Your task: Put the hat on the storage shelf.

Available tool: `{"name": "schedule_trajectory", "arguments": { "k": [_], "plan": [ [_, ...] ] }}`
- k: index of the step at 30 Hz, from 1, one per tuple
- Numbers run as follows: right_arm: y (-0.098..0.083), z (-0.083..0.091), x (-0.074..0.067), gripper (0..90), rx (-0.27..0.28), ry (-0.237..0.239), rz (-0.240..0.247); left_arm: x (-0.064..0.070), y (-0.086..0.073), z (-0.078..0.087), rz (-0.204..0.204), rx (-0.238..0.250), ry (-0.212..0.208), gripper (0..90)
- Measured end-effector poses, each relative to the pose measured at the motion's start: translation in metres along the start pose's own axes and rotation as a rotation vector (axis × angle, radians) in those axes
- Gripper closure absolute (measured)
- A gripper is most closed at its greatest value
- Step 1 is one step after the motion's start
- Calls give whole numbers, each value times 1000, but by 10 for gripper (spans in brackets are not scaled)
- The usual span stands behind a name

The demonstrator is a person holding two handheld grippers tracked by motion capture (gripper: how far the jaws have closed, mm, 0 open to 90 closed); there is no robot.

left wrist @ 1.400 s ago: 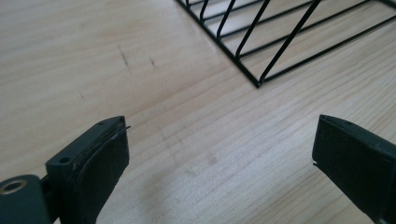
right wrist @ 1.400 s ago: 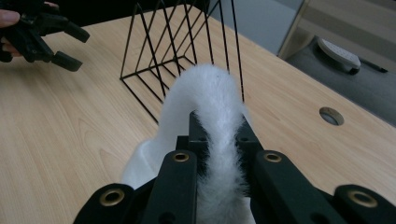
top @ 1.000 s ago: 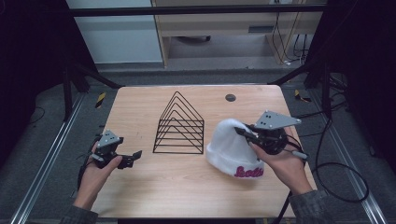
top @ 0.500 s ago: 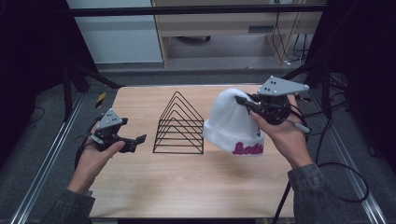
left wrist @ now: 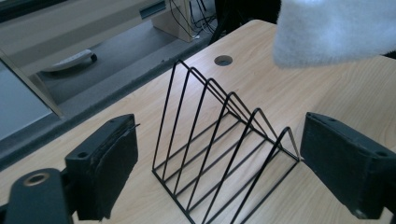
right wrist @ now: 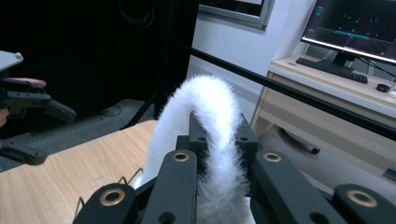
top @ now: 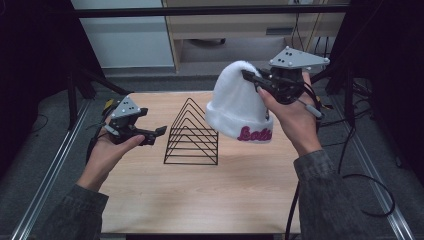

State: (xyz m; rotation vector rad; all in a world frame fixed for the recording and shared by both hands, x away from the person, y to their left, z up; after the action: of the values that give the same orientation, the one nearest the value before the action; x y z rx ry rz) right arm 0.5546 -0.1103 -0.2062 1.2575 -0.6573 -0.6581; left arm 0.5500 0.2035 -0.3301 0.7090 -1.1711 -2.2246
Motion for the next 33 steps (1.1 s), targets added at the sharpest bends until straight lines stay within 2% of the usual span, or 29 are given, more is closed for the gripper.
{"name": "schedule_trajectory", "arguments": {
  "k": [6, 8, 10, 11, 13, 16, 19, 22, 25, 30, 33],
  "plan": [
    [13, -9, -7, 829, 19, 10, 5, -1, 7, -7, 44, 42, -22, 153],
    [18, -11, -11, 829, 26, 17, 3, 0, 8, -8, 31, 40, -28, 170],
    [23, -14, -14, 829, 34, 19, 8, 3, 10, -12, 33, 52, -31, 192],
    [25, -16, -15, 829, 34, 24, 11, 5, 11, -14, 14, 35, -35, 206],
    [28, -21, -18, 829, 31, 24, 20, 7, 15, -18, -6, 38, -24, 220],
    [32, -28, -21, 830, 38, 35, 15, 7, 23, -22, 12, 68, -30, 244],
    [36, -34, -26, 830, 46, 50, 13, 7, 28, -27, 37, 97, -55, 255],
    [41, -40, -33, 830, 52, 67, 18, 9, 29, -30, 38, 104, -68, 269],
    [44, -47, -40, 830, 55, 87, 14, 12, 28, -35, 43, 89, -90, 252],
    [44, -61, -49, 829, 44, 121, 13, 7, 29, -36, 74, 96, -73, 211],
    [45, -66, -54, 829, 47, 144, 6, 2, 27, -37, 102, 99, -81, 217]
  ]
}}
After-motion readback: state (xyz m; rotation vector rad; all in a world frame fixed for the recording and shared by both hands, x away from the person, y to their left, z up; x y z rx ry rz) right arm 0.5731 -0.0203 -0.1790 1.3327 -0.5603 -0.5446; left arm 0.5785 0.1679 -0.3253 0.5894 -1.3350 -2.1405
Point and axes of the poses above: each handheld gripper's, and its own axes: z roughly backward along the jaws, y roughly out of its top, x roughly to its right, the point moved 6 cm from there along -z, roughly forward along the jaws, and after that the axes turned 5 degrees about -z, right-handed, at the moved point
